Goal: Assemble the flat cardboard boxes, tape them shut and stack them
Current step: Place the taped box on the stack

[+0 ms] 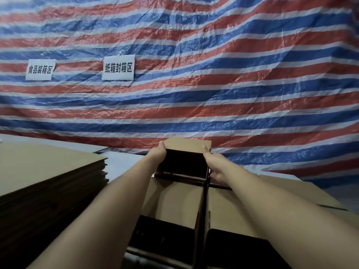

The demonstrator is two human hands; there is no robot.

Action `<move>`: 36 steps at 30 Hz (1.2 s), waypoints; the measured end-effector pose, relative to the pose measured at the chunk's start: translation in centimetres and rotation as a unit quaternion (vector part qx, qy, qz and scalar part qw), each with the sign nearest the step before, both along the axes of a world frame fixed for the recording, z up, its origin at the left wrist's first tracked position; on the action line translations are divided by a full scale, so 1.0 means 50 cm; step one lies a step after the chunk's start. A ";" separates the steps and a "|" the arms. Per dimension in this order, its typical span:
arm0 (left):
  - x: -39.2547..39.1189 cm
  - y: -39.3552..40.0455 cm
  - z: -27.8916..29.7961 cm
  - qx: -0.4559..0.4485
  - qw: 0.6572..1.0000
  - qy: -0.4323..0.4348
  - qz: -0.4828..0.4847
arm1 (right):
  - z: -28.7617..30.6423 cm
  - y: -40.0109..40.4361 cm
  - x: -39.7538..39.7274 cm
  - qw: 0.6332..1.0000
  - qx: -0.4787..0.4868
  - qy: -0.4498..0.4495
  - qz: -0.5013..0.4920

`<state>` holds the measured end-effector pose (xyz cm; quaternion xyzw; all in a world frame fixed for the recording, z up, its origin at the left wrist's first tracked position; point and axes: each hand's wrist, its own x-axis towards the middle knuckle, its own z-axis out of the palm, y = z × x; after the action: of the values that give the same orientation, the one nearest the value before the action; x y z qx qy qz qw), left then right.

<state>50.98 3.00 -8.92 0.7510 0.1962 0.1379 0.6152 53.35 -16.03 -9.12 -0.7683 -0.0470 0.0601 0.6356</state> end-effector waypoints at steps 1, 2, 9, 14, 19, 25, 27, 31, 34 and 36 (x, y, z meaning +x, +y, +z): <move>-0.002 0.004 0.001 0.010 1.000 -0.013 0.027 | 0.004 0.001 -0.006 1.000 -0.008 0.001 0.003; -0.004 0.009 0.005 0.022 0.997 -0.032 0.059 | 0.009 0.002 -0.012 1.000 -0.016 0.003 0.006; -0.075 -0.015 0.053 0.179 0.962 -0.148 0.140 | 0.089 -0.029 -0.087 0.990 -0.107 -0.024 -0.084; -0.176 -0.079 0.079 0.197 0.963 -0.165 0.078 | 0.135 -0.062 -0.198 0.992 -0.102 -0.024 -0.071; -0.311 -0.135 0.096 0.181 0.966 -0.183 0.028 | 0.179 -0.089 -0.352 0.996 -0.060 -0.033 -0.056; -0.538 -0.208 0.098 0.125 0.980 -0.137 -0.068 | 0.192 -0.142 -0.539 0.997 -0.009 -0.043 -0.071; -0.608 -0.233 0.089 0.138 0.979 -0.113 -0.095 | 0.181 -0.164 -0.595 0.996 -0.001 -0.045 -0.079; -0.730 -0.278 0.072 0.217 0.963 -0.120 -0.103 | 0.152 -0.218 -0.692 0.995 0.004 -0.051 -0.090; -0.811 -0.310 0.066 0.214 0.952 -0.117 -0.186 | 0.136 -0.249 -0.758 0.994 0.009 -0.056 -0.097; -0.852 -0.323 0.064 0.271 0.933 -0.153 -0.180 | 0.124 -0.260 -0.796 0.993 0.015 -0.064 -0.099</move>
<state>8.39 -13.13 -5.73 0.8817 -0.0837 0.1863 0.4254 13.55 -29.05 -2.93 -0.7620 -0.0127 -0.0530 0.6453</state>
